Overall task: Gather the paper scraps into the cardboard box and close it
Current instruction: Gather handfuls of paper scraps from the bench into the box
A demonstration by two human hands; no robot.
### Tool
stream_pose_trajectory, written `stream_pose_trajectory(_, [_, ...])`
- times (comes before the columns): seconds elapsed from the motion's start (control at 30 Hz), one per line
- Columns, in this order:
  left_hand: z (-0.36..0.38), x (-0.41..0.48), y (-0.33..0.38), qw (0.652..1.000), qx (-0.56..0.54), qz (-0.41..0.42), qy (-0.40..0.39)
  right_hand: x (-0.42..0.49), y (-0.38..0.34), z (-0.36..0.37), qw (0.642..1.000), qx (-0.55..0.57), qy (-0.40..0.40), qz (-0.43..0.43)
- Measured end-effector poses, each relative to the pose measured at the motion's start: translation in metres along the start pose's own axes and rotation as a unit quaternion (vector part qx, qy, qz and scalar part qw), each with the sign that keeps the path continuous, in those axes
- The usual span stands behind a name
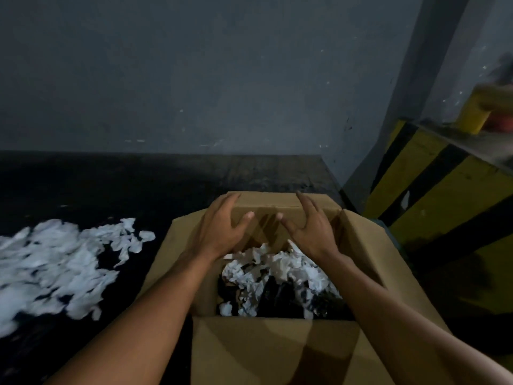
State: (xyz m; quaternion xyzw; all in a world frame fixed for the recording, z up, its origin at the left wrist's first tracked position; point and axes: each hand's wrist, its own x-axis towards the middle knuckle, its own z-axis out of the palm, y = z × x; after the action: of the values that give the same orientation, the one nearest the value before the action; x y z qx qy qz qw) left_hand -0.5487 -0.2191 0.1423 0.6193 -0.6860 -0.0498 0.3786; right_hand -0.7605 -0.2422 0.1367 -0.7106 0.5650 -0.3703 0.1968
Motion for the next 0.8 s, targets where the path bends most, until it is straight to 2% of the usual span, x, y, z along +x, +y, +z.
stream_pose_trajectory(0.43, [-0.135,-0.102,-0.079,0.988,0.084,-0.055,0.117,-0.04,-0.132,0.105,0.984,0.053,-0.127,-0.113])
stream_pose_trajectory(0.6, [-0.188,-0.149,-0.134,0.98,0.112,-0.091,0.138,-0.068,-0.191,0.155,0.978,0.061,-0.137,-0.143])
stream_pose_trajectory(0.8, [-0.254,-0.208,-0.21,0.979,0.126,-0.089,0.13,-0.12,-0.256,0.237,0.98,0.066,-0.122,-0.146])
